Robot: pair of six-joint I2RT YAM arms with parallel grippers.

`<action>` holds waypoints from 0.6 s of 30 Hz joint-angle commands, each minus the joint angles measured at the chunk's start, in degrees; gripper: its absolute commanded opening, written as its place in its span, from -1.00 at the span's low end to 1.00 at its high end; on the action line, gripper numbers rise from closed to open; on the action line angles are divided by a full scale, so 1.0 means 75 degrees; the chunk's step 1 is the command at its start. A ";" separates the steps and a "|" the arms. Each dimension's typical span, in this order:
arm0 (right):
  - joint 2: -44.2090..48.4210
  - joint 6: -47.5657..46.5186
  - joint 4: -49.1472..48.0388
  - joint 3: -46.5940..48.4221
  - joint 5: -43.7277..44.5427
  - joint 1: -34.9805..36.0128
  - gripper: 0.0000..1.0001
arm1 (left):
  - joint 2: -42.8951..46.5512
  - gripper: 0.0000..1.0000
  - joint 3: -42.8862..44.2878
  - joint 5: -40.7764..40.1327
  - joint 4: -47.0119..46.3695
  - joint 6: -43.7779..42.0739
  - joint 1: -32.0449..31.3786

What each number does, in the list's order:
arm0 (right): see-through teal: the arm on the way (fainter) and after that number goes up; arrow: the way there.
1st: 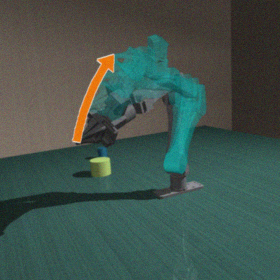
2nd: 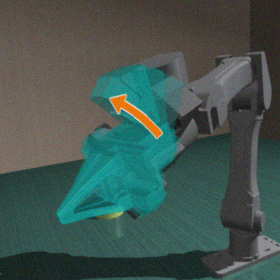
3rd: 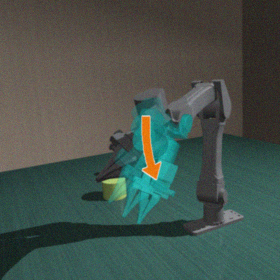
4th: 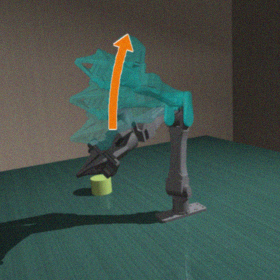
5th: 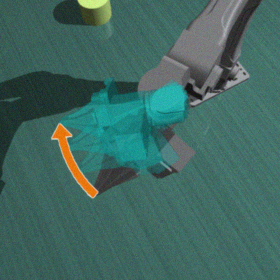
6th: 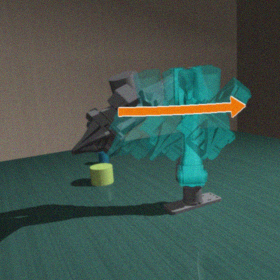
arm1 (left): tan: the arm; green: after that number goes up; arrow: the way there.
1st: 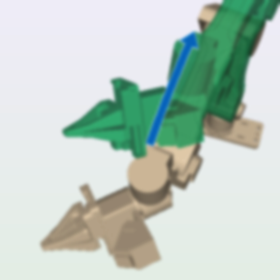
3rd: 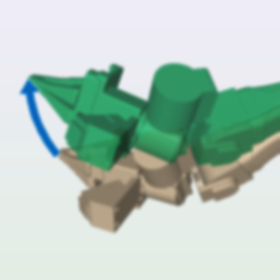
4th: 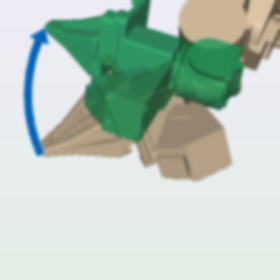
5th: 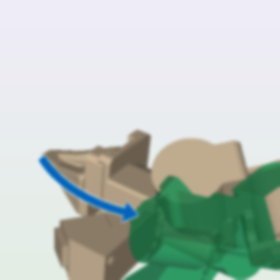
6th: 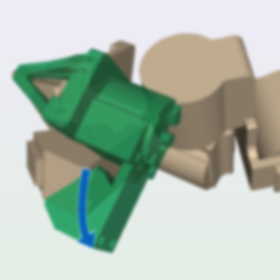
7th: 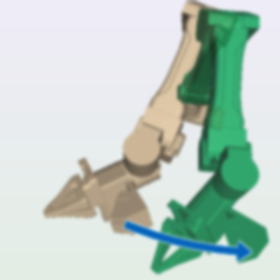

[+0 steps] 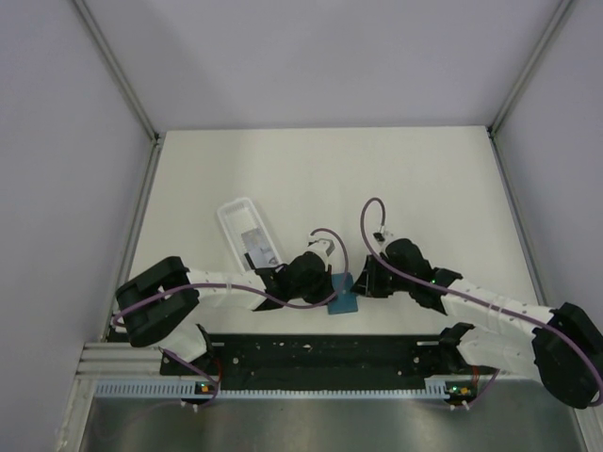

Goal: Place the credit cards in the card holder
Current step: Close the card holder at the center of the board.

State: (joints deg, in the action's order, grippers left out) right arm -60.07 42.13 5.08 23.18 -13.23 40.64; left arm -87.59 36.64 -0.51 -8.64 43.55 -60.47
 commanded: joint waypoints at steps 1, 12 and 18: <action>-0.0029 0.0195 -0.0607 -0.0161 -0.0145 -0.0064 -0.64 | -0.0040 -1.00 0.0048 -0.0365 0.0321 -0.0064 0.0023; -0.0826 0.0301 -0.1486 -0.0126 -0.0427 -0.0064 -0.67 | -0.0028 -1.00 0.0036 -0.0365 0.0344 -0.0053 0.0023; -0.1048 0.0301 -0.1592 -0.0079 -0.0532 -0.0064 -0.68 | -0.0028 -1.00 0.0071 -0.0365 0.0356 -0.0088 0.0023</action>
State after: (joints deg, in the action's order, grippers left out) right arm -66.94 44.18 -3.46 21.74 -16.14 40.64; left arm -87.59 36.64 -0.56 -8.62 43.59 -60.47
